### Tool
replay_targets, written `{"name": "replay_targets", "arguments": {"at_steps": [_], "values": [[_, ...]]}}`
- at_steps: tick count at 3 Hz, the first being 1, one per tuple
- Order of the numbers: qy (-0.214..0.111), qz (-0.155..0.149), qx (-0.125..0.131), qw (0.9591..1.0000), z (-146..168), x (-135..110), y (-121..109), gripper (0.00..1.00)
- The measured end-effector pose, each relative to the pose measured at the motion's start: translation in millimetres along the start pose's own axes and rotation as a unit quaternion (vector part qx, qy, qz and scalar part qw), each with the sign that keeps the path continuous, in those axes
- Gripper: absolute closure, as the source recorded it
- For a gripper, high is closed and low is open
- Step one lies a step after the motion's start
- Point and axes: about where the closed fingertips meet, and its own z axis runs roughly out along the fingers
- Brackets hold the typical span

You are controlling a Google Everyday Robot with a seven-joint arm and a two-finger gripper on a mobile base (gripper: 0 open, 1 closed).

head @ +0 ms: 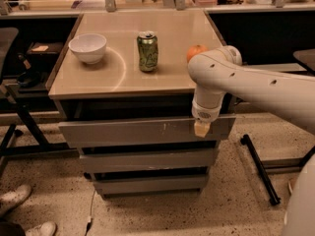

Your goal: Close top drawer

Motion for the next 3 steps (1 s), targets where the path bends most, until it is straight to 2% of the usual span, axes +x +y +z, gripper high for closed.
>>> {"name": "replay_targets", "arguments": {"at_steps": [1, 3], "values": [[0.0, 0.0, 0.0, 1.0, -0.3, -0.3, -0.6, 0.82], [0.0, 0.0, 0.0, 1.0, -0.3, -0.3, -0.5, 0.36]]}}
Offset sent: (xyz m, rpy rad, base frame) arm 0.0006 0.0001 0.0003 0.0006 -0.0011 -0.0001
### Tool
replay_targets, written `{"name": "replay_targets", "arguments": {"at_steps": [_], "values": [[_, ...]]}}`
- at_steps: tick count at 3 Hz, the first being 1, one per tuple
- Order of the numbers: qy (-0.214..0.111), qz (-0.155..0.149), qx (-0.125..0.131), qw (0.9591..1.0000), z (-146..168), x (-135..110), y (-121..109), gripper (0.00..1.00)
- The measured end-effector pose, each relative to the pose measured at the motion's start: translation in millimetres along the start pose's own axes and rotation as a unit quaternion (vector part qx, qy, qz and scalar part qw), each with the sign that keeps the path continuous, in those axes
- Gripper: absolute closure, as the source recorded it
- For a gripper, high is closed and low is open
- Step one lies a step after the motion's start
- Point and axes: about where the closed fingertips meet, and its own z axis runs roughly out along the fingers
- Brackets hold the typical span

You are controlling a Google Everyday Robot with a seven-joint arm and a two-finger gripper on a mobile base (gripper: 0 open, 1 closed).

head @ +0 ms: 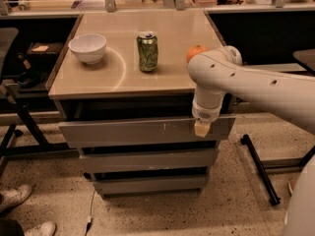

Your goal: Close top drawer

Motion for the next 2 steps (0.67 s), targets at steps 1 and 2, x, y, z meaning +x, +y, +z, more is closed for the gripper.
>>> {"name": "replay_targets", "arguments": {"at_steps": [1, 2], "values": [[0.0, 0.0, 0.0, 1.0, 0.0, 0.0, 0.0, 0.12], [0.0, 0.0, 0.0, 1.0, 0.1, 0.0, 0.0, 0.0]]}}
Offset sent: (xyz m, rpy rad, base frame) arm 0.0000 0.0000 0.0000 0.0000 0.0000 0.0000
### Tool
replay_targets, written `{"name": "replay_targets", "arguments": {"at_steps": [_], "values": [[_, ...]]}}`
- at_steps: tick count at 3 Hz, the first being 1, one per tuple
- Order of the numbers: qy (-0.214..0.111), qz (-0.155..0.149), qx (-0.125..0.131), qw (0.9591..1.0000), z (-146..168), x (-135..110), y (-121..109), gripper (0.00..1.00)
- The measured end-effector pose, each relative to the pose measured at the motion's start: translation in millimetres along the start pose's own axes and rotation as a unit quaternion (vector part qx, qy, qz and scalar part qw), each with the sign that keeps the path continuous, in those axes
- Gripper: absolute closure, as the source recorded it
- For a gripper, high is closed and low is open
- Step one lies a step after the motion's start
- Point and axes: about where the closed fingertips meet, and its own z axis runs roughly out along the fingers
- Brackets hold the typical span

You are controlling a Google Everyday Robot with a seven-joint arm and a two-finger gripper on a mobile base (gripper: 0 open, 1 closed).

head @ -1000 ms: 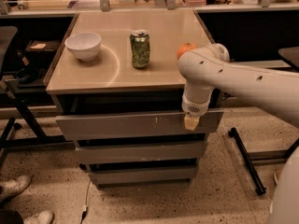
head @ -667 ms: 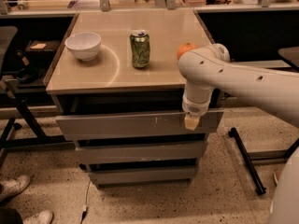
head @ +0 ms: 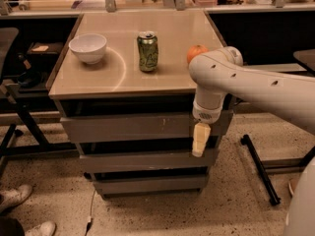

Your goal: Close top drawer

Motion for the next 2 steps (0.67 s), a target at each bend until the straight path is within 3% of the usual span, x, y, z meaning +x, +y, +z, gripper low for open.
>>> {"name": "replay_targets", "arguments": {"at_steps": [2], "values": [[0.0, 0.0, 0.0, 1.0, -0.1, 0.0, 2.8, 0.0]]}}
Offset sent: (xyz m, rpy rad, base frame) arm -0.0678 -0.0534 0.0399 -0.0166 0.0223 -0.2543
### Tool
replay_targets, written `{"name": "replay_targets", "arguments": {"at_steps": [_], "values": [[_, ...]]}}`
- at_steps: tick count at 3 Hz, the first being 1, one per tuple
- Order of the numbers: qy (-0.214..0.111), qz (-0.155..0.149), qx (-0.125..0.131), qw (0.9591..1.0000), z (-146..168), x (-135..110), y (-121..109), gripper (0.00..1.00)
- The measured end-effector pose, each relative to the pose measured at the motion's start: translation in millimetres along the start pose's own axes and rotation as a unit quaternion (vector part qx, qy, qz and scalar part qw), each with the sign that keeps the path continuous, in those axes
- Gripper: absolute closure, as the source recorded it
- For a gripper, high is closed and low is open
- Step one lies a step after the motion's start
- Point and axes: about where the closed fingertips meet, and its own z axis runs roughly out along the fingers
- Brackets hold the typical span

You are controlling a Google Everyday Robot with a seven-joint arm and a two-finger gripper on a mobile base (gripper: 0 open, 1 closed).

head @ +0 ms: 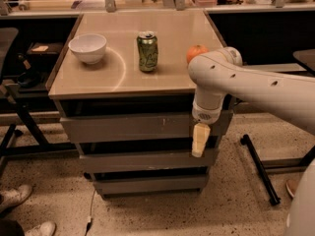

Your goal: Close top drawer

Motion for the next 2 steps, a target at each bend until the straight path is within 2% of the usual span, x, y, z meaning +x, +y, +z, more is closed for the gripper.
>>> {"name": "replay_targets", "arguments": {"at_steps": [1, 2], "values": [[0.03, 0.052, -0.023, 0.9979, -19.9, 42.9, 46.0, 0.0], [0.105, 0.139, -0.041, 0.9839, -66.1, 102.6, 126.7, 0.0]]}}
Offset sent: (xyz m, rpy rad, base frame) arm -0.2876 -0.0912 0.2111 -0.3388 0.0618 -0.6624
